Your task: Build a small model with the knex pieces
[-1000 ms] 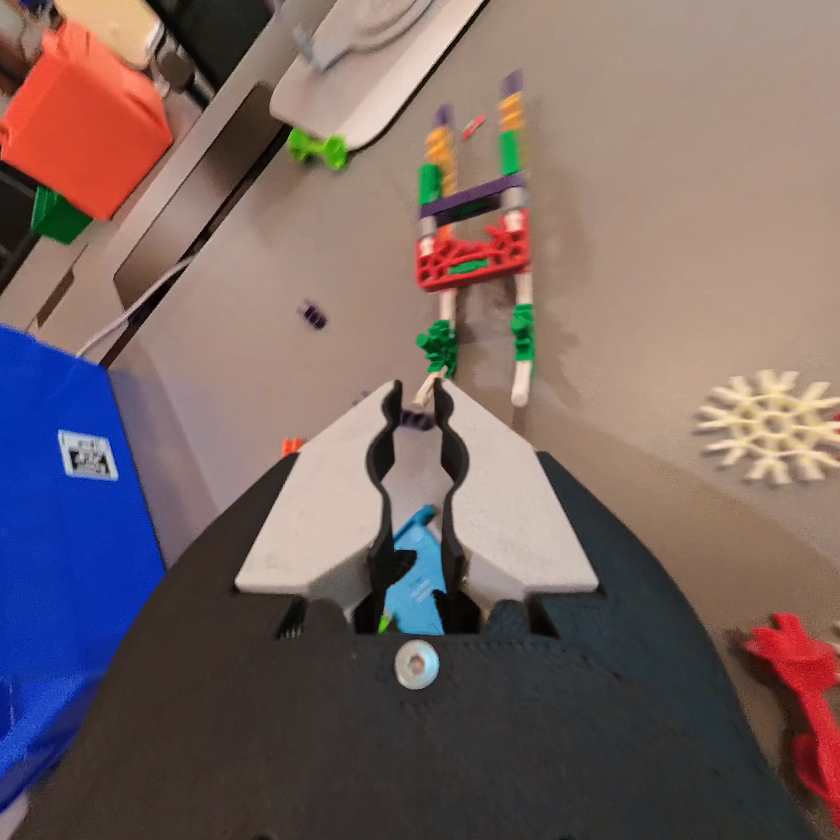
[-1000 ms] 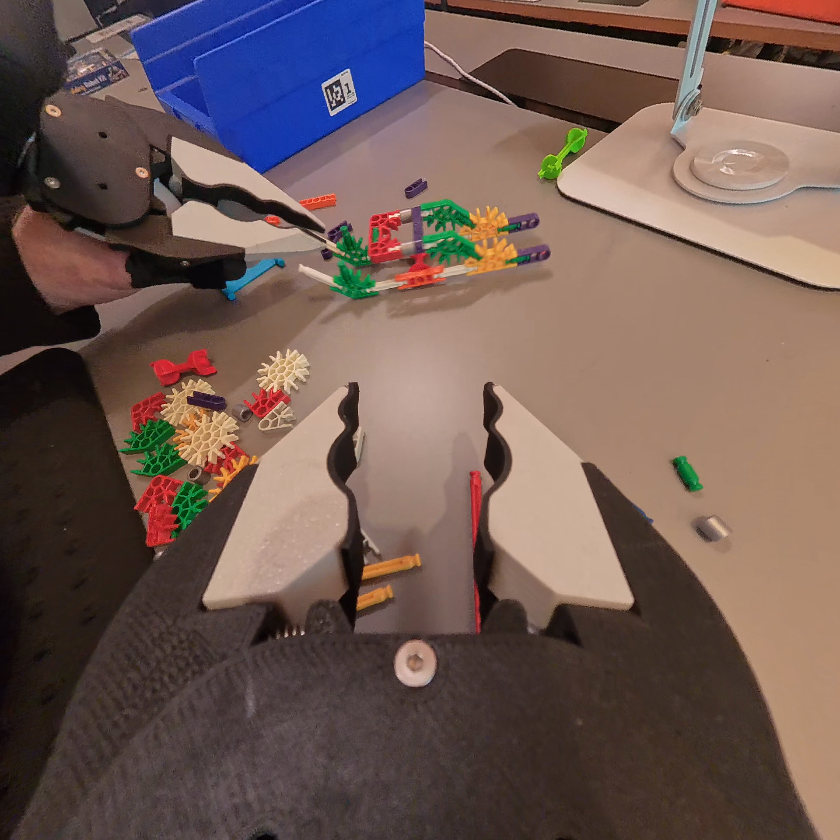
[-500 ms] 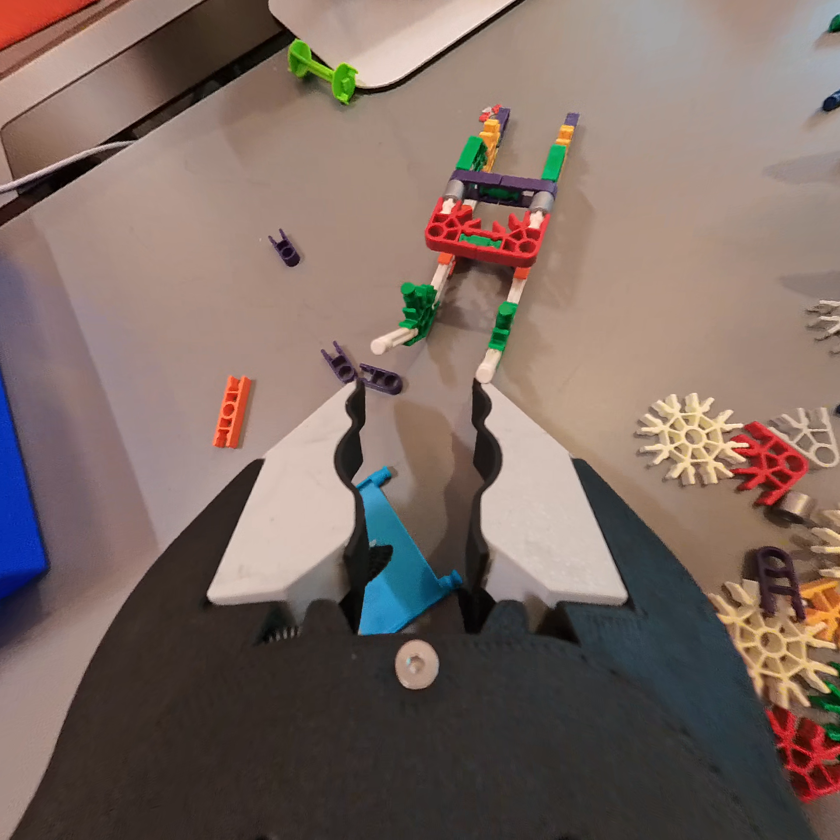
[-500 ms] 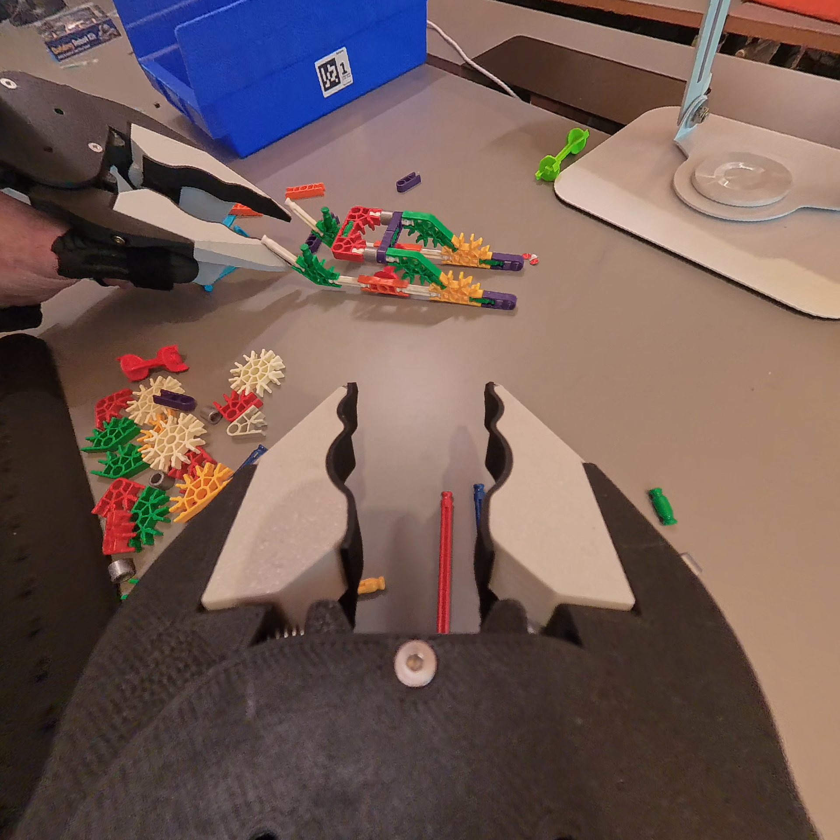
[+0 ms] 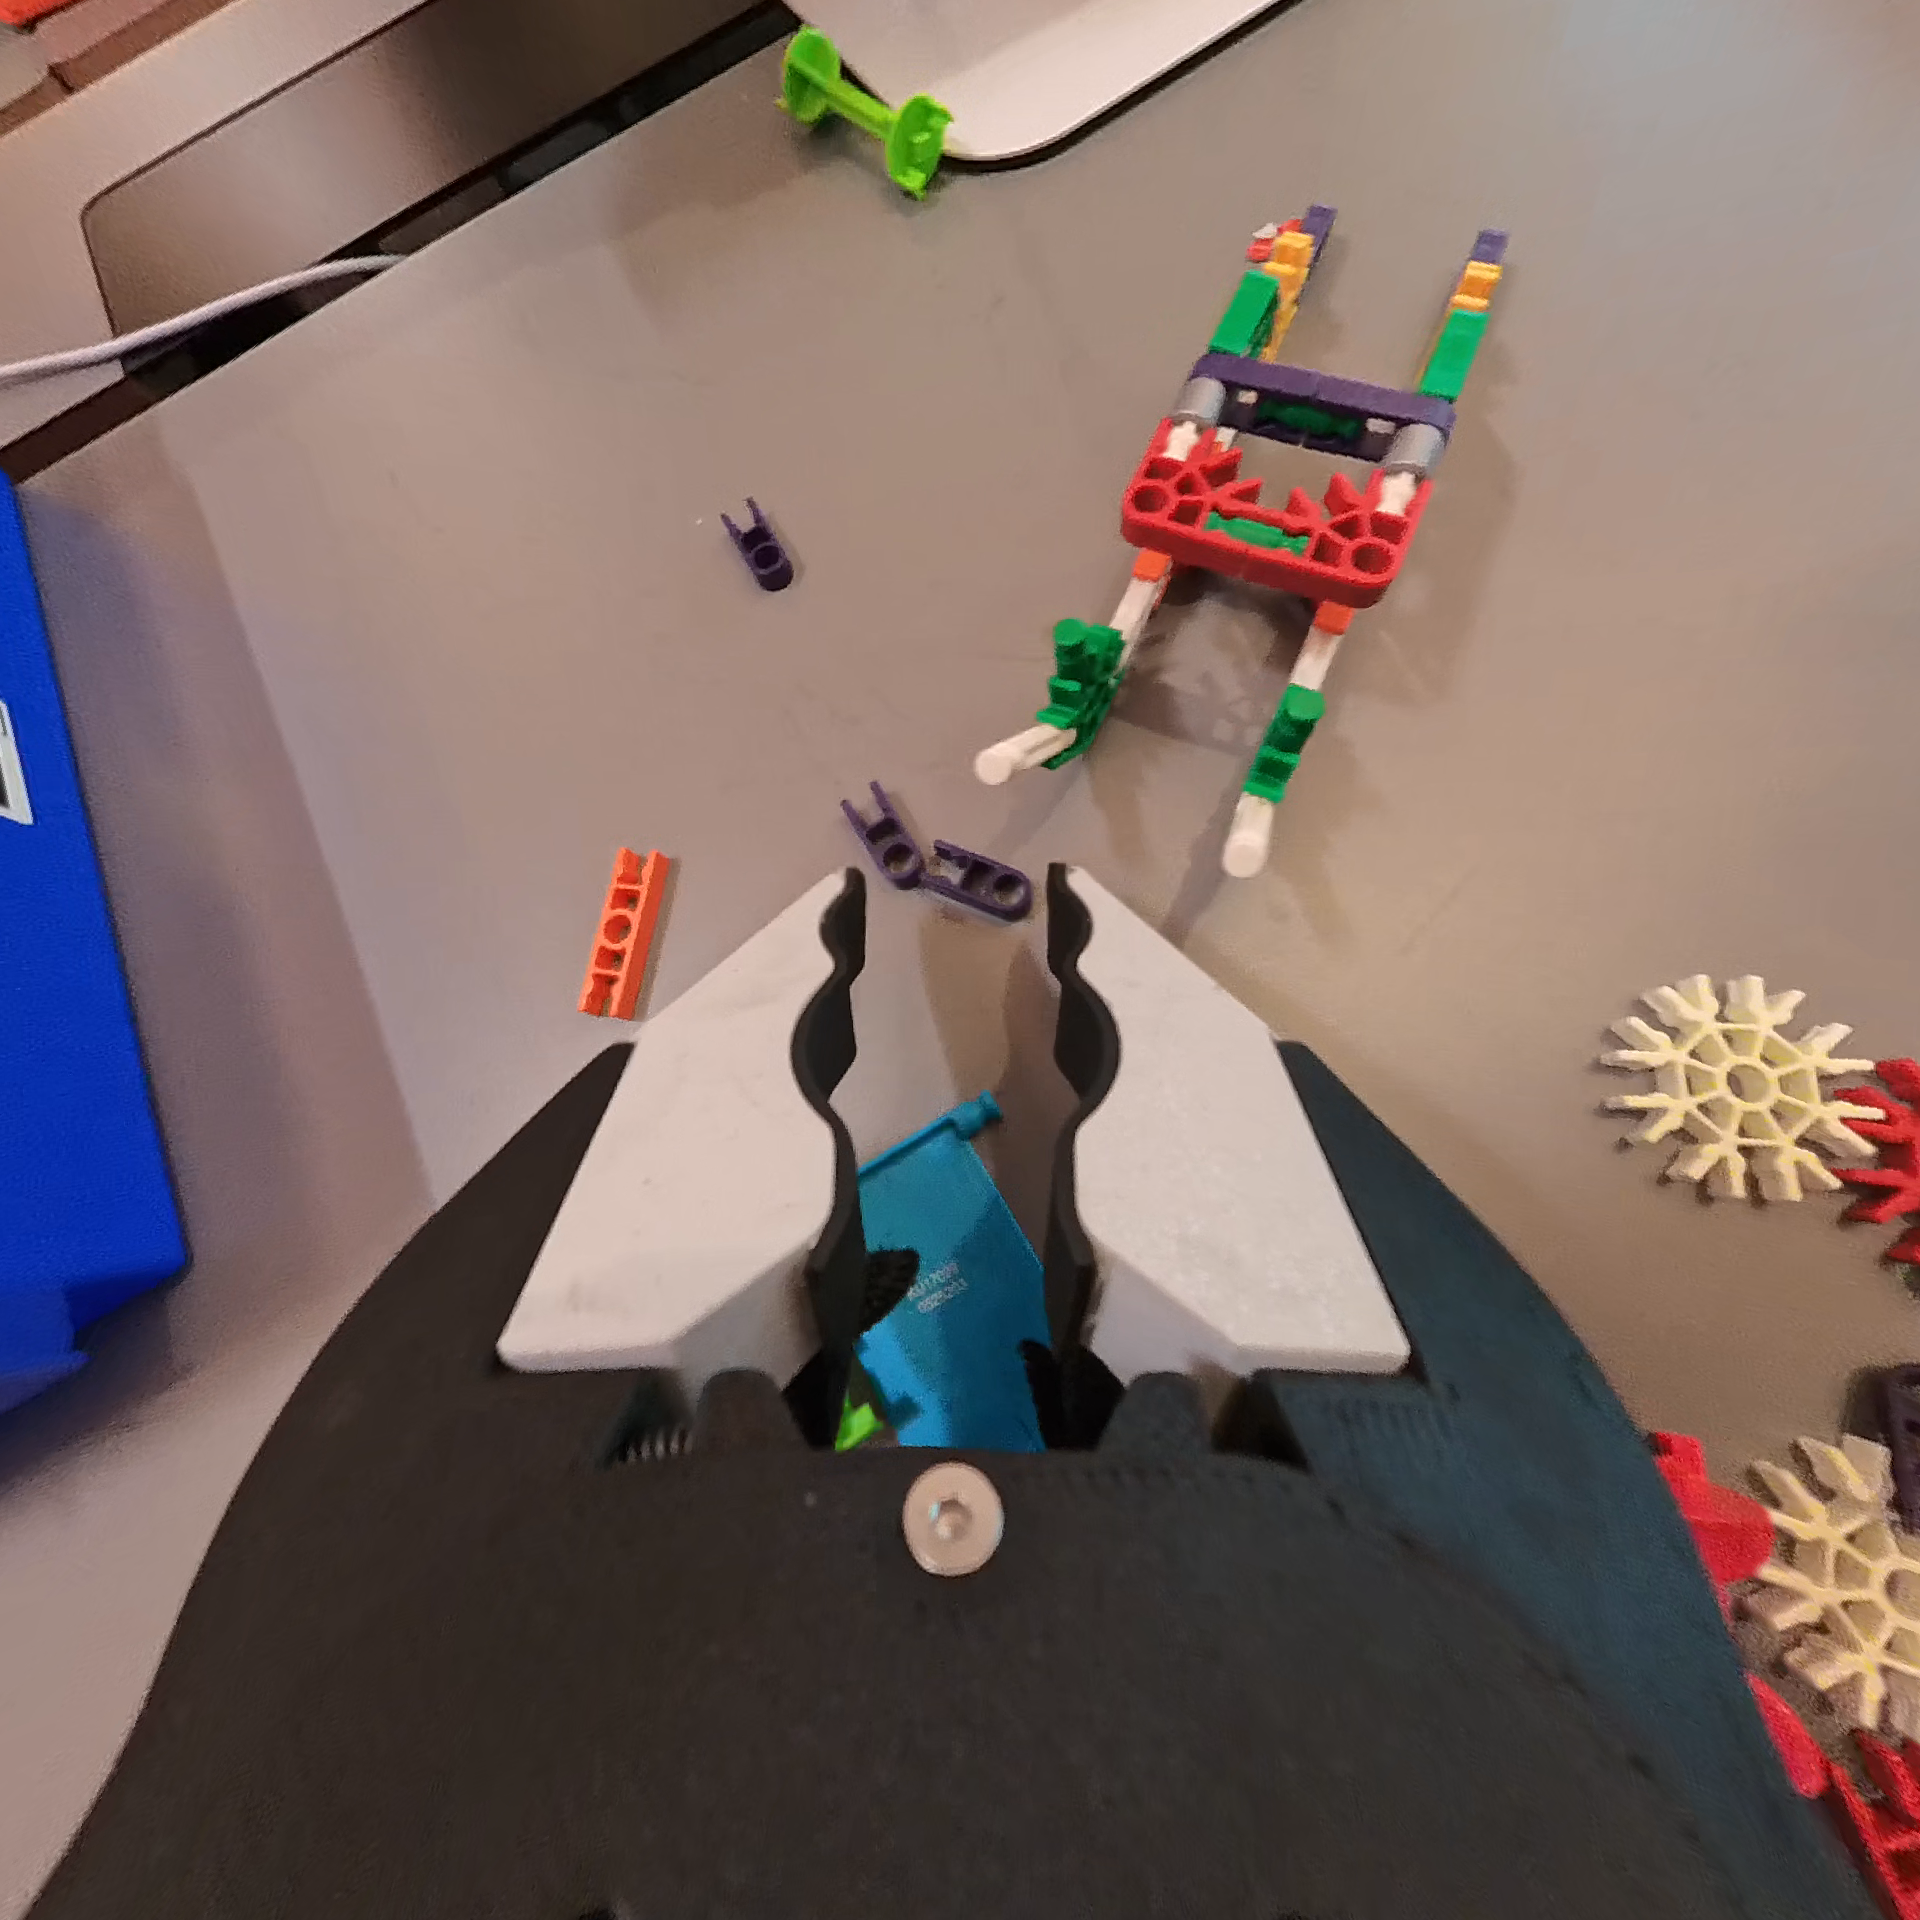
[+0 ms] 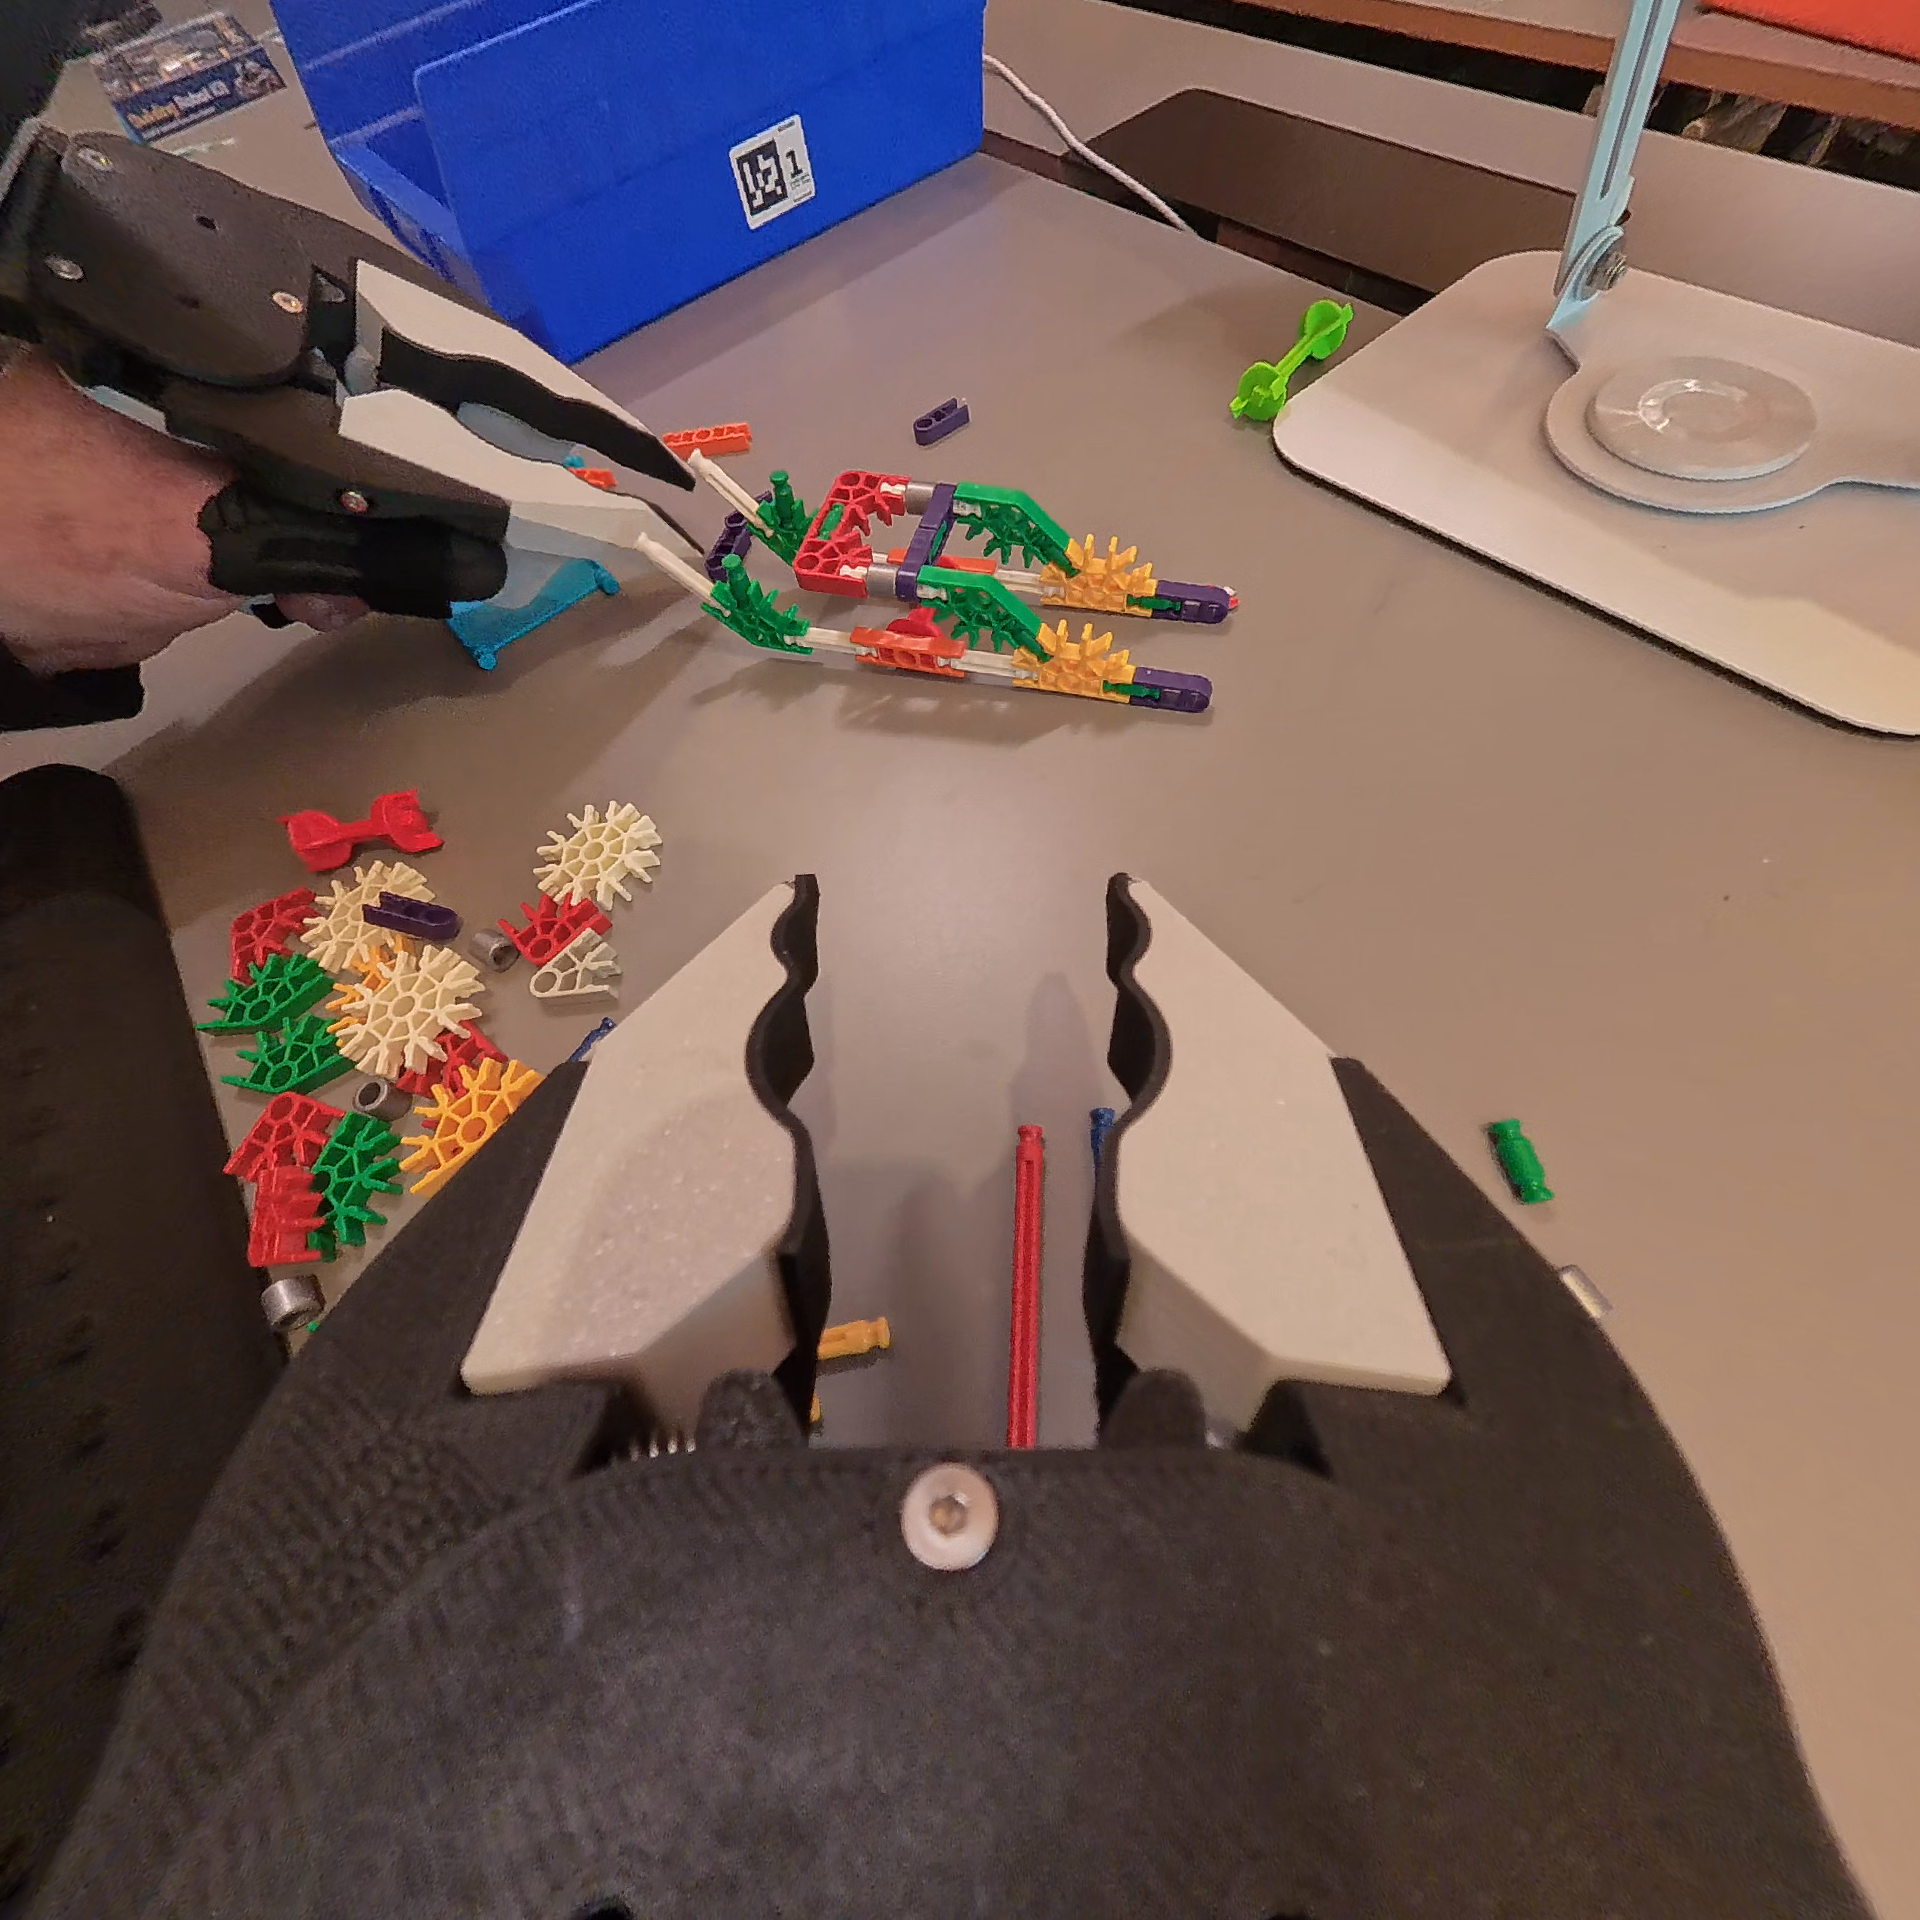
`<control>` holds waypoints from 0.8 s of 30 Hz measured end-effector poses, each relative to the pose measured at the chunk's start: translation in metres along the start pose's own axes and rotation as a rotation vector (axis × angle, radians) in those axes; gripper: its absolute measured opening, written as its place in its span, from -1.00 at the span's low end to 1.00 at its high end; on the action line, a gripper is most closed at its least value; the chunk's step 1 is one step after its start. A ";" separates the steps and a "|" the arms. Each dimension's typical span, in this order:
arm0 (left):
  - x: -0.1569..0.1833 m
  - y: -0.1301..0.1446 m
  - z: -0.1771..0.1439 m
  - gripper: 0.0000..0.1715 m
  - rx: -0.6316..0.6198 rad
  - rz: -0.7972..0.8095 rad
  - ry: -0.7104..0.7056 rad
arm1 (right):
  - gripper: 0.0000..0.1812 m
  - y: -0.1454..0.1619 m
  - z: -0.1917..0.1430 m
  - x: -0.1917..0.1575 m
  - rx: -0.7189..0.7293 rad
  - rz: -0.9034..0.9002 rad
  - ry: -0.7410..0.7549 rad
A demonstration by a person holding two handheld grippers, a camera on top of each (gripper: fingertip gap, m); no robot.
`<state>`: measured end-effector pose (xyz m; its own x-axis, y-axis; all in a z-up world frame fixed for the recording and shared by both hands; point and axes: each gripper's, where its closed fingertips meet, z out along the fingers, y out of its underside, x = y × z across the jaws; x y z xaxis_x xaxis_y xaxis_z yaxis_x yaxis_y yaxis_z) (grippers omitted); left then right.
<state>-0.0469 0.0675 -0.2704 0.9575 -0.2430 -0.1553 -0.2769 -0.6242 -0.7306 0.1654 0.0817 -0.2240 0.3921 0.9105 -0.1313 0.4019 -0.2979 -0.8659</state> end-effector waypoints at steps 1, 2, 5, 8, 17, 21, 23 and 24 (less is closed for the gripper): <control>-0.001 0.000 0.000 -0.61 0.001 -0.016 0.009 | -0.40 -0.001 0.000 0.000 0.000 -0.001 0.001; -0.001 -0.001 -0.001 -0.59 0.006 -0.032 0.019 | -0.40 -0.001 -0.001 0.000 0.001 -0.002 0.001; 0.004 -0.002 -0.006 -0.53 0.024 -0.062 0.060 | -0.40 -0.004 -0.001 0.000 0.000 -0.013 0.002; 0.014 -0.001 -0.011 -0.47 0.041 -0.062 0.115 | -0.40 -0.005 -0.001 0.001 -0.006 -0.028 0.005; 0.046 -0.009 -0.013 -0.43 0.058 -0.074 0.255 | -0.40 -0.005 0.001 0.000 -0.007 -0.032 -0.001; 0.049 -0.010 -0.006 -0.68 0.044 -0.069 0.262 | -0.40 -0.005 -0.001 0.000 -0.004 -0.036 0.003; 0.050 -0.012 -0.004 -0.87 0.049 -0.063 0.264 | -0.40 -0.005 -0.003 0.000 -0.003 -0.035 0.008; 0.051 -0.013 -0.004 -0.94 0.049 -0.057 0.274 | -0.40 -0.004 -0.004 0.001 -0.002 -0.034 0.010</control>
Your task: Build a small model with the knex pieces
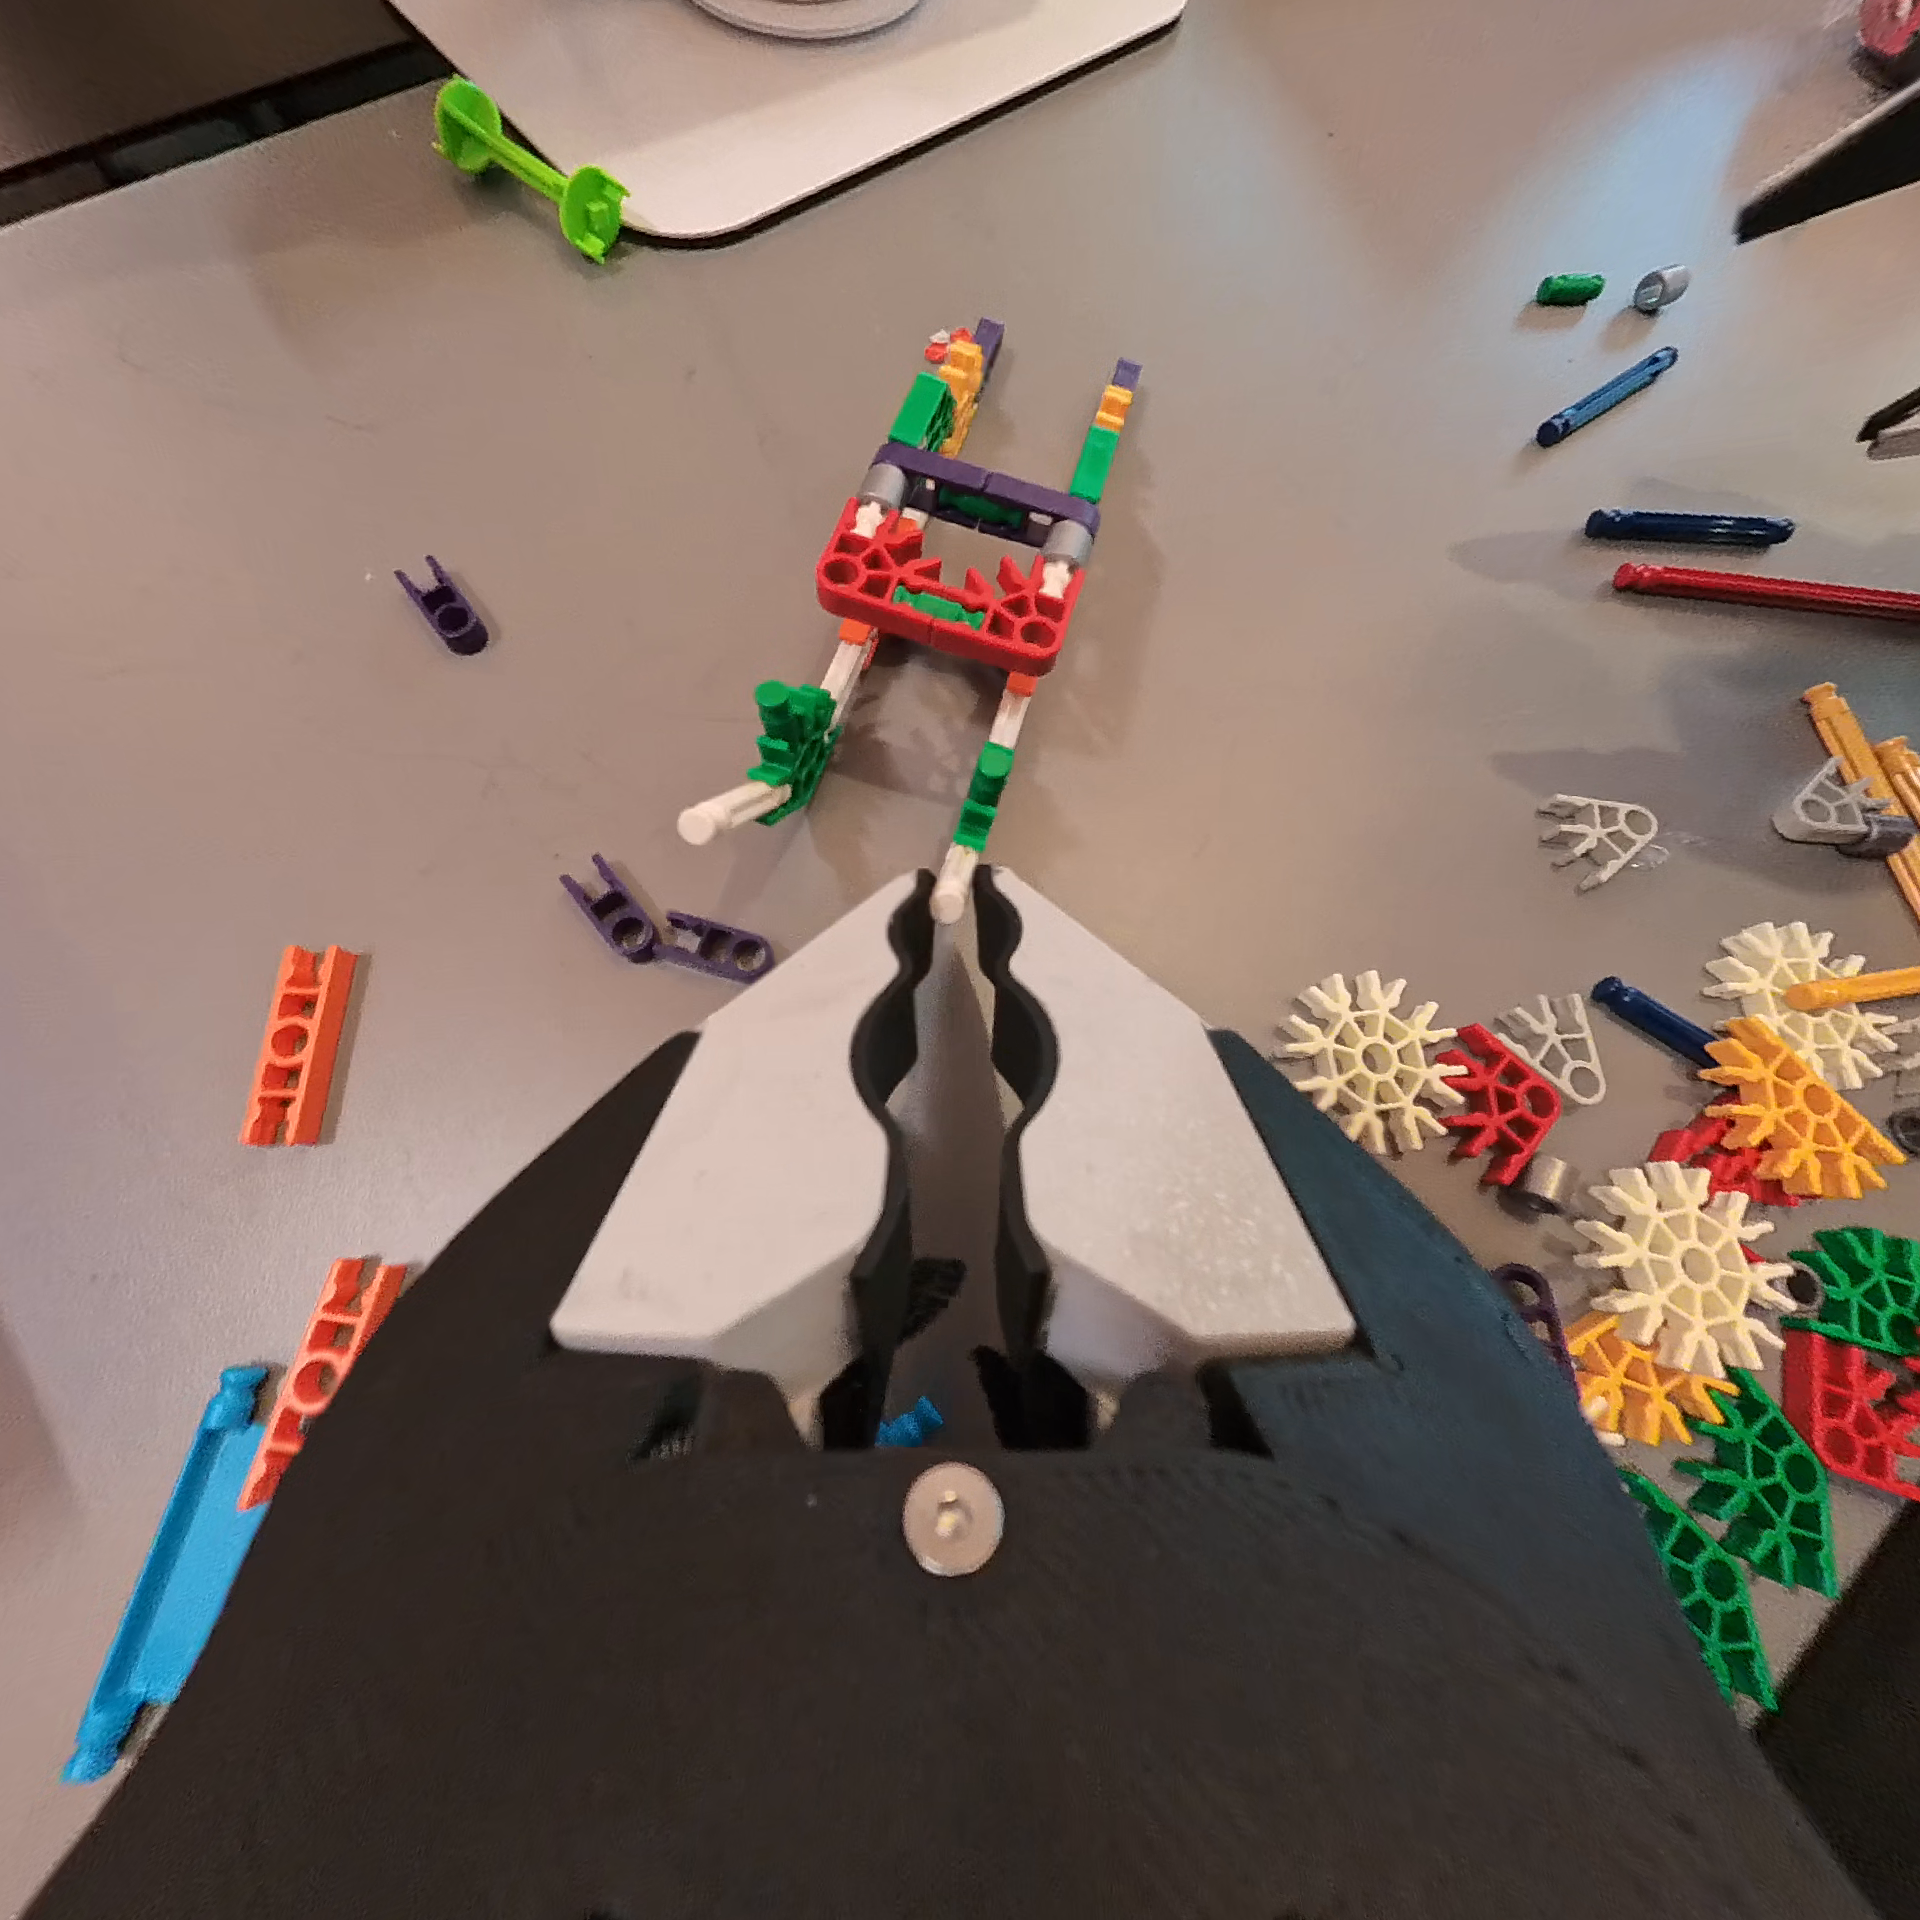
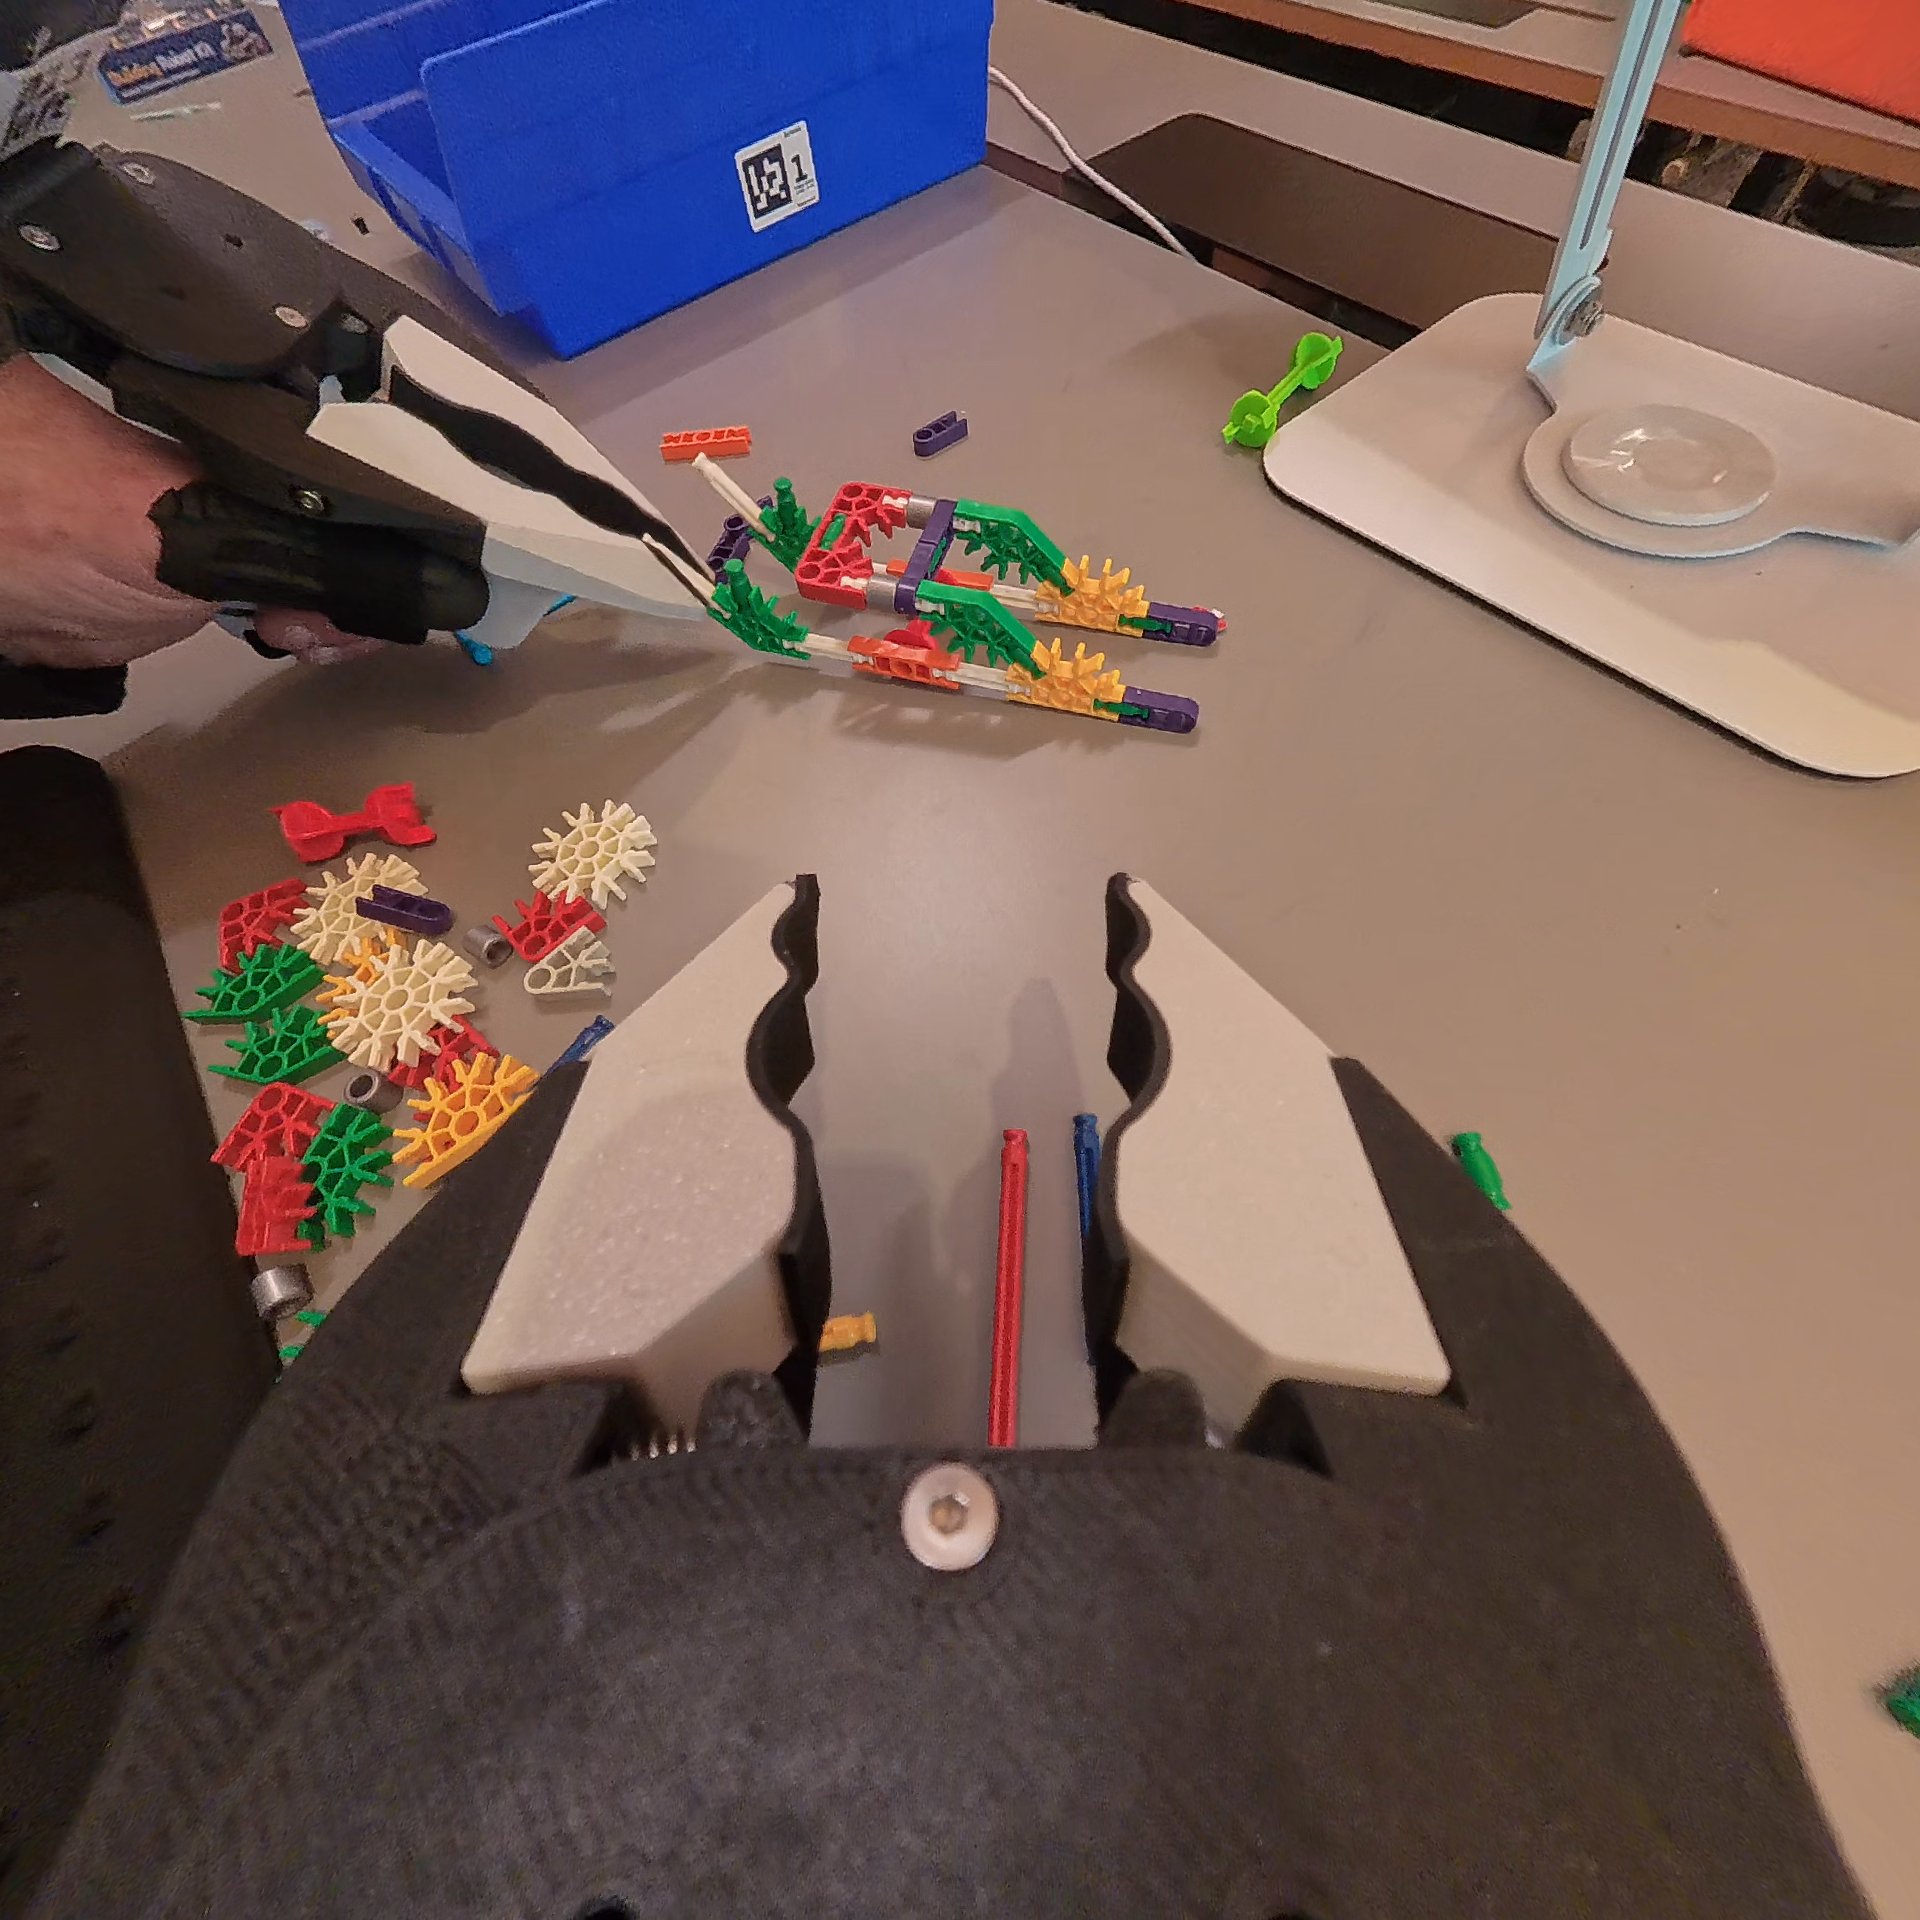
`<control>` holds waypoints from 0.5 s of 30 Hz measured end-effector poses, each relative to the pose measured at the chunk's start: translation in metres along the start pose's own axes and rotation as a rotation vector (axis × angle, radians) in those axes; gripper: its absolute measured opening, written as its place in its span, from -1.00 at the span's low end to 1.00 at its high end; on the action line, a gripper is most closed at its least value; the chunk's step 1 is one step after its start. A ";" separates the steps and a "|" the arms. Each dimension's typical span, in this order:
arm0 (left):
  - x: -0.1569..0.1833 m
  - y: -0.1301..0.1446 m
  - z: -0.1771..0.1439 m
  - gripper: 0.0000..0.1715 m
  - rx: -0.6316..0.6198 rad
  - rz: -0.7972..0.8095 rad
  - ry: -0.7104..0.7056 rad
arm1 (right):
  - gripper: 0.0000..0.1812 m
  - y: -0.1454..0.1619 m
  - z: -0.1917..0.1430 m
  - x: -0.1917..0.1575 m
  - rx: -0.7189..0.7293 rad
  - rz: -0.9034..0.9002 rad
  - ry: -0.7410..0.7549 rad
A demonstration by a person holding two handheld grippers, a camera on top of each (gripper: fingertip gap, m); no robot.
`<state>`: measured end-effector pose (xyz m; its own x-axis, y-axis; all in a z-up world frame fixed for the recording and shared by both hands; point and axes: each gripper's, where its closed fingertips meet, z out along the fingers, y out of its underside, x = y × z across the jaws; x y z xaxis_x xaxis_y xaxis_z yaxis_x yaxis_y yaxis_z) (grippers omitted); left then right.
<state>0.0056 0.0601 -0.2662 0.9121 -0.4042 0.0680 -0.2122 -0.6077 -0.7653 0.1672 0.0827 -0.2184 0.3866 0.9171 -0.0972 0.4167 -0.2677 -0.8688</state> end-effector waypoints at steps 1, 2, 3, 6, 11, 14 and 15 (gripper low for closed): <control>0.001 -0.001 0.001 -0.95 0.001 0.003 0.005 | -0.40 0.001 -0.001 0.001 0.000 0.002 0.002; 0.001 -0.001 0.001 -0.95 0.002 0.005 0.007 | -0.40 0.001 -0.002 0.001 0.001 0.005 0.004; 0.001 -0.001 0.002 -0.96 0.003 0.008 0.011 | -0.40 0.001 -0.002 0.001 0.001 0.006 0.006; 0.003 -0.001 0.002 -0.96 0.002 0.041 0.021 | -0.40 0.002 -0.004 0.002 0.004 0.008 0.010; 0.013 -0.001 -0.002 -0.97 0.001 0.078 0.115 | -0.40 0.001 -0.004 0.001 0.004 0.005 0.010; 0.023 0.004 -0.005 -0.97 -0.027 0.134 0.193 | -0.40 0.000 -0.003 0.000 0.004 0.002 0.008; 0.024 0.005 -0.006 -0.97 -0.035 0.159 0.208 | -0.40 0.000 -0.003 0.000 0.003 0.000 0.008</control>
<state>0.0245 0.0429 -0.2646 0.7753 -0.6262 0.0820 -0.3620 -0.5470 -0.7548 0.1698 0.0819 -0.2164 0.3931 0.9148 -0.0930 0.4142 -0.2664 -0.8703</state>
